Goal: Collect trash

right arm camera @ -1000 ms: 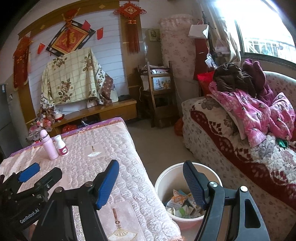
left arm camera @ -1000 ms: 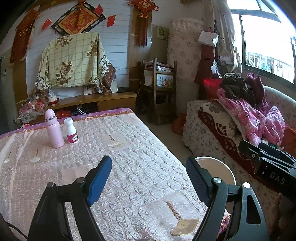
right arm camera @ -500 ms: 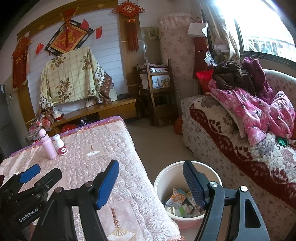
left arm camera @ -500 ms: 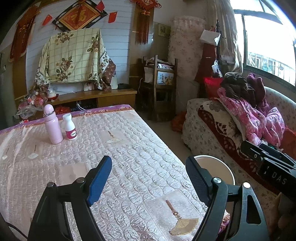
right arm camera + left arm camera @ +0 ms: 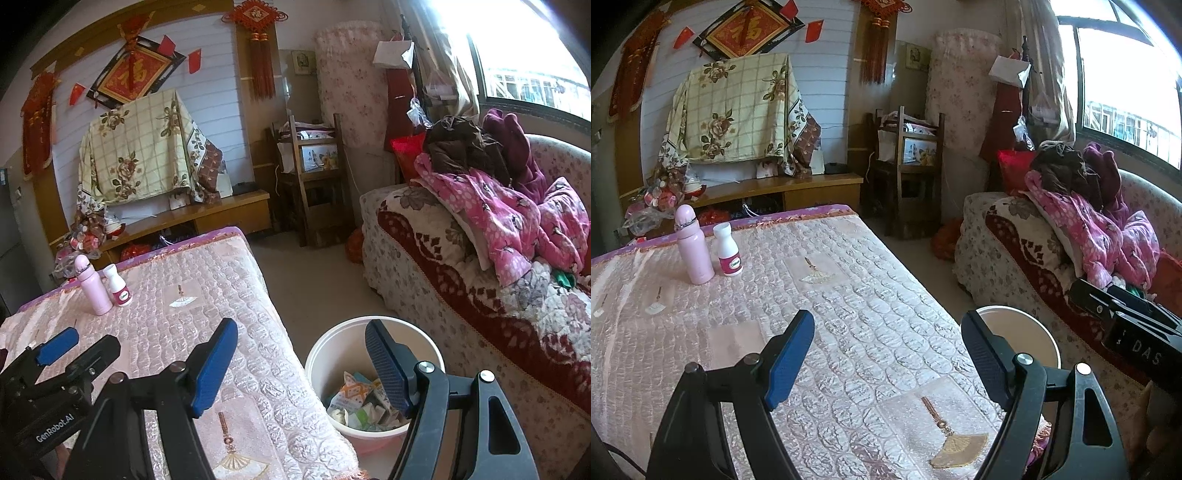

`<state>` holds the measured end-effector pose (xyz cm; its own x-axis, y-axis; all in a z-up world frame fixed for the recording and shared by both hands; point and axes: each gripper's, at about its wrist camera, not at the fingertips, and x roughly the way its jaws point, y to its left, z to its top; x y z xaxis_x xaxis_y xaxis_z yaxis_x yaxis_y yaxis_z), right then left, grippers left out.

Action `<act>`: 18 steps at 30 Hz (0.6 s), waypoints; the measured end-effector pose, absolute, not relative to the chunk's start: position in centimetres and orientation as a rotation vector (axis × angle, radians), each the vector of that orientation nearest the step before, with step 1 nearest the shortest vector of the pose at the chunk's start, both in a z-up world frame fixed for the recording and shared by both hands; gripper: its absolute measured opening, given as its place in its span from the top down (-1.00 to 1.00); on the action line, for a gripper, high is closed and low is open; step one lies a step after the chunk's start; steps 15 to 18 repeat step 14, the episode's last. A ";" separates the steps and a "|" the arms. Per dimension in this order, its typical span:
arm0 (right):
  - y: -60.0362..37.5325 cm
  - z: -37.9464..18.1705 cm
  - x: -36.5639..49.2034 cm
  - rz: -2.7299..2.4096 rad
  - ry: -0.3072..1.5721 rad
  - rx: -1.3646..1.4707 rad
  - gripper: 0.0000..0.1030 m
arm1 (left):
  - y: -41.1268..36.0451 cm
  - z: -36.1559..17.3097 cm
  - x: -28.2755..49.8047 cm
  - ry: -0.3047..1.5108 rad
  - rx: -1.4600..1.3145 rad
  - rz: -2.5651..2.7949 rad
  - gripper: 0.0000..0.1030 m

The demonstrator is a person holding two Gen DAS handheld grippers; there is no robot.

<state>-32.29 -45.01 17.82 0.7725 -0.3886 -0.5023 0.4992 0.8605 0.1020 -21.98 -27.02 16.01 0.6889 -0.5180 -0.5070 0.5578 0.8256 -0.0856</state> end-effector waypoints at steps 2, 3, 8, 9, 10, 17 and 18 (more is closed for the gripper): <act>-45.0 17.8 -32.3 -0.488 0.490 0.236 -0.46 | -27.1 16.0 -22.0 0.544 0.078 -0.606 -0.60; -45.0 17.8 -32.2 -0.488 0.491 0.235 -0.46 | -27.1 15.9 -21.9 0.545 0.079 -0.607 -0.60; -45.1 17.6 -32.1 -0.490 0.498 0.236 -0.46 | -27.1 15.8 -21.8 0.549 0.077 -0.611 -0.60; -45.1 17.5 -32.0 -0.490 0.500 0.235 -0.46 | -27.1 15.8 -21.8 0.546 0.078 -0.611 -0.60; -45.1 17.5 -32.0 -0.490 0.503 0.235 -0.46 | -27.1 15.8 -21.8 0.541 0.079 -0.612 -0.60; -45.0 17.1 -31.6 -0.486 0.516 0.231 -0.46 | -26.8 15.5 -21.7 0.537 0.085 -0.605 -0.60; -45.0 17.1 -31.6 -0.486 0.516 0.231 -0.46 | -26.8 15.5 -21.7 0.537 0.085 -0.605 -0.60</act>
